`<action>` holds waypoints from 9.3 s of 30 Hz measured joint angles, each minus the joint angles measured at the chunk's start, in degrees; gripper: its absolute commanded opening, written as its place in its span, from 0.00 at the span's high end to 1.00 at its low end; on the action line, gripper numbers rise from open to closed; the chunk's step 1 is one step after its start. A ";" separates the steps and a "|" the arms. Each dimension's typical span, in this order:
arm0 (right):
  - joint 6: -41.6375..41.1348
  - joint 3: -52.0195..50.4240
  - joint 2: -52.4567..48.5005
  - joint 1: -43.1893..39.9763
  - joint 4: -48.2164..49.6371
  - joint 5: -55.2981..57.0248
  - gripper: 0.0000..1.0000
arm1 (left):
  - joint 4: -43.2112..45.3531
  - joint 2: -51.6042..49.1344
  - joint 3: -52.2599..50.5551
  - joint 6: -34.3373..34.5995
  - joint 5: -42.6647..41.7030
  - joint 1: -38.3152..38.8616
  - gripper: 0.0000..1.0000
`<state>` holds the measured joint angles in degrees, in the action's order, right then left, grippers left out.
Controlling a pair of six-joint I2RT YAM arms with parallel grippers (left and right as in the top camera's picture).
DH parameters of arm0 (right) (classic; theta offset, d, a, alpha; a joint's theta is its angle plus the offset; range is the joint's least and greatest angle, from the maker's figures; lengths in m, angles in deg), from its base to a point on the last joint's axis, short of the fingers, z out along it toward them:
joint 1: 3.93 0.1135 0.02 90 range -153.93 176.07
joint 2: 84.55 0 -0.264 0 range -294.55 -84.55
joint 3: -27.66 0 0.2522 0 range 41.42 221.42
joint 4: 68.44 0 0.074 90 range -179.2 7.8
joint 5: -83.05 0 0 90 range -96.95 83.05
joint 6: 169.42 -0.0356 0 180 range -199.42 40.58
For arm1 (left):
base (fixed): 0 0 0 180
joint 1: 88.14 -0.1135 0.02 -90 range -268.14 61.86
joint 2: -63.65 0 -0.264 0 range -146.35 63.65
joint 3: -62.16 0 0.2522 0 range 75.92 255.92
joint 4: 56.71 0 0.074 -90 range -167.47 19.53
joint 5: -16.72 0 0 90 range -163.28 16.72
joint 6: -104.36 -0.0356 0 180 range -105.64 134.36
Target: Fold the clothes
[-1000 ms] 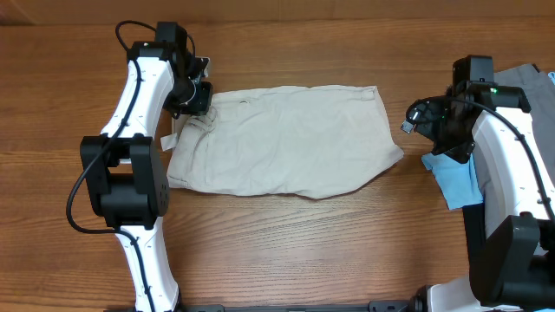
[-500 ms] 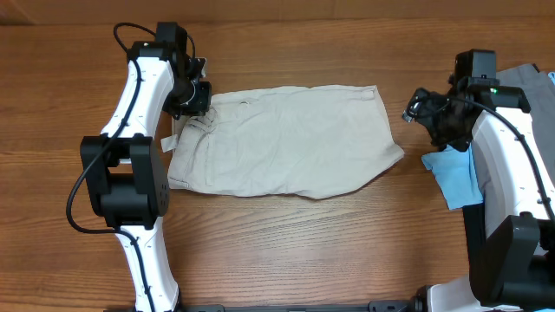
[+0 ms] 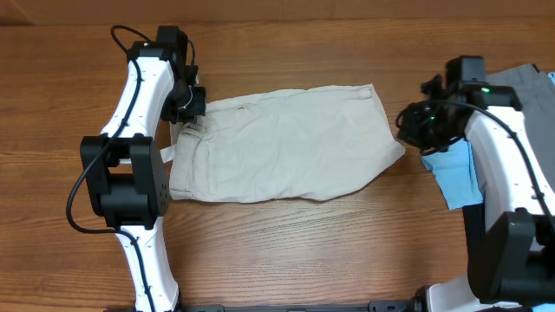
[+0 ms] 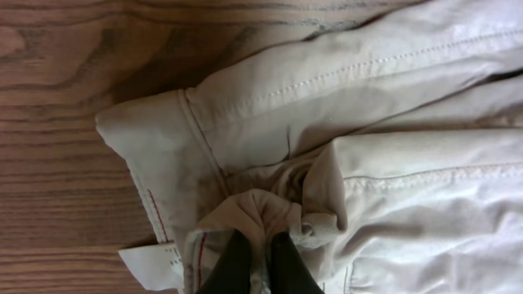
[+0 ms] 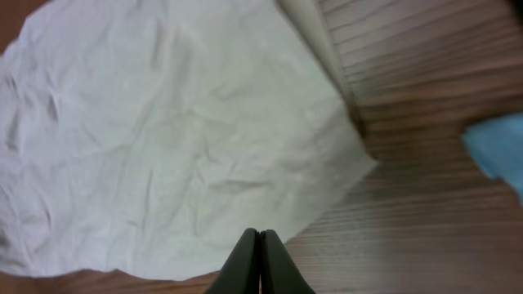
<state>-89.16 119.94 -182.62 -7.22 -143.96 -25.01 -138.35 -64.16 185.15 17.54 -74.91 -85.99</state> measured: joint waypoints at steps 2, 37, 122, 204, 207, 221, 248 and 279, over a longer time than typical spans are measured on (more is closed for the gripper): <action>0.39 -1.68 -1.01 2.32 1.27 -0.66 0.96 | 0.37 0.00 -0.09 0.68 0.20 0.00 0.95; 7.78 -4.28 -3.63 8.74 28.35 13.25 0.59 | 41.75 4.35 -22.58 -8.15 7.80 0.39 0.95; 43.15 -2.43 -25.11 6.21 56.28 4.81 0.64 | 24.52 3.06 -10.16 -9.84 9.42 0.33 0.88; -8.31 -25.24 -3.58 9.07 27.82 -2.51 0.96 | 16.48 22.53 -42.75 18.36 -3.91 5.01 0.96; -9.11 -25.24 -4.09 9.07 31.65 -1.92 0.96 | 20.68 21.73 -42.23 18.56 -3.89 5.01 0.96; -10.51 -24.85 -11.13 9.38 60.26 2.67 0.96 | 47.50 14.75 -38.82 15.74 1.95 5.38 0.96; 2.27 -9.60 9.49 9.33 -3.67 9.35 0.96 | -12.66 25.81 -18.49 16.48 13.68 5.25 0.89; 0.63 -10.03 9.49 9.33 -15.17 7.52 0.51 | -19.32 26.23 -27.12 20.20 6.71 4.90 0.51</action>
<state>-88.52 109.91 -173.13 2.12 -159.13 -17.50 -157.67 -37.93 158.03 37.74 -68.20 -81.09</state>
